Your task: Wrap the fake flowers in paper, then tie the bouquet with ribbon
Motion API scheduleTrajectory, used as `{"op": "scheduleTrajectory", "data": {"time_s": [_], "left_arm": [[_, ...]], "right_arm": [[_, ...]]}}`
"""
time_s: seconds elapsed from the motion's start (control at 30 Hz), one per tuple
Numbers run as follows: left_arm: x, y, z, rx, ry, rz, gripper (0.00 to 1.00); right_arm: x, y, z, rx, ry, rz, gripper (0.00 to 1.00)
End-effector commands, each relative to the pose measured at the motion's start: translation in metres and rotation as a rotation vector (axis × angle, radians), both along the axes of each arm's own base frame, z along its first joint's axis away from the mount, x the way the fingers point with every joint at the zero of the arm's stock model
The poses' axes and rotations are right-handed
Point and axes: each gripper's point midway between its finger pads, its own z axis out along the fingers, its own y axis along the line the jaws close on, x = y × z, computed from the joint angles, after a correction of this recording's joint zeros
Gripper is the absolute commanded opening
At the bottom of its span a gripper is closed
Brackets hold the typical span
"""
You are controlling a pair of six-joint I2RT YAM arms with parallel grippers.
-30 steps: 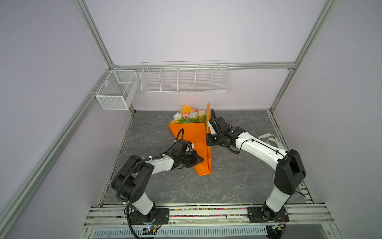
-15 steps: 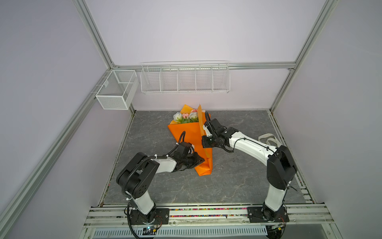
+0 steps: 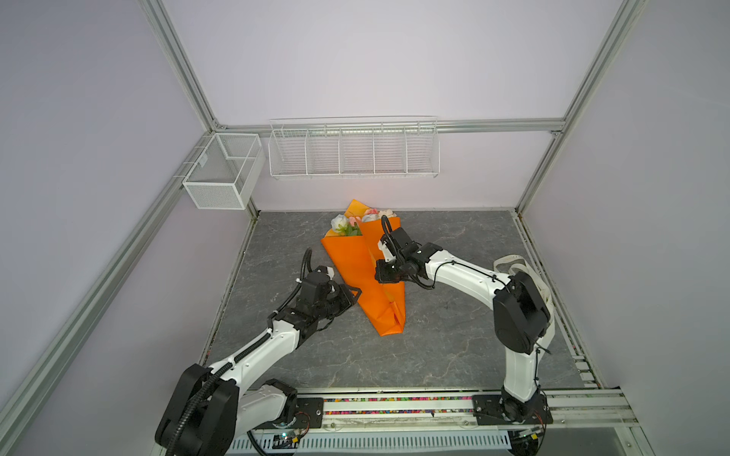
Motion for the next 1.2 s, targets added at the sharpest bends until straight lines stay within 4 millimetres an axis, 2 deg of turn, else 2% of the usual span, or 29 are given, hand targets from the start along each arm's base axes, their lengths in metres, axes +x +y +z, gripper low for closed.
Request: {"op": "scheduleTrajectory", "data": {"time_s": [0.0, 0.1, 0.2, 0.3, 0.37, 0.47, 0.6, 0.67, 0.83, 0.97, 1.07, 1.17], "left_arm": [[-0.011, -0.008, -0.005, -0.039, 0.050, -0.058, 0.34], [-0.012, -0.017, -0.005, -0.087, 0.060, -0.089, 0.34], [-0.012, -0.025, -0.010, -0.118, 0.087, -0.123, 0.34], [-0.016, -0.023, -0.024, -0.115, 0.137, -0.105, 0.32], [-0.016, -0.018, -0.027, -0.118, 0.131, -0.076, 0.32], [-0.014, -0.010, -0.021, -0.112, 0.100, -0.024, 0.38], [-0.007, 0.004, -0.004, -0.095, 0.032, 0.056, 0.52], [0.001, 0.014, 0.009, -0.102, -0.016, 0.092, 0.63], [0.032, 0.026, 0.042, -0.188, -0.087, 0.132, 0.76], [0.065, 0.013, 0.061, -0.278, -0.075, 0.088, 0.85], [0.085, -0.003, 0.061, -0.315, -0.046, 0.025, 0.86], [0.100, -0.013, 0.044, -0.326, 0.006, 0.003, 0.83]], "right_arm": [[0.000, 0.012, -0.003, 0.030, 0.028, 0.009, 0.17], [-0.004, 0.019, -0.013, 0.043, 0.074, 0.026, 0.18], [-0.007, 0.029, -0.016, 0.100, 0.111, 0.042, 0.27], [-0.009, 0.034, -0.003, 0.161, 0.115, 0.066, 0.42], [-0.008, 0.032, 0.011, 0.211, 0.096, 0.060, 0.47], [-0.006, 0.023, 0.020, 0.264, 0.089, 0.037, 0.53], [-0.012, 0.016, 0.015, 0.281, 0.099, 0.032, 0.55], [-0.016, 0.018, 0.012, 0.306, 0.110, 0.042, 0.58], [-0.017, 0.019, 0.010, 0.321, 0.107, 0.039, 0.62], [-0.018, 0.019, 0.011, 0.318, 0.103, 0.050, 0.62], [-0.018, 0.019, 0.010, 0.315, 0.104, 0.050, 0.62], [-0.018, 0.019, 0.010, 0.311, 0.104, 0.051, 0.62]]}}
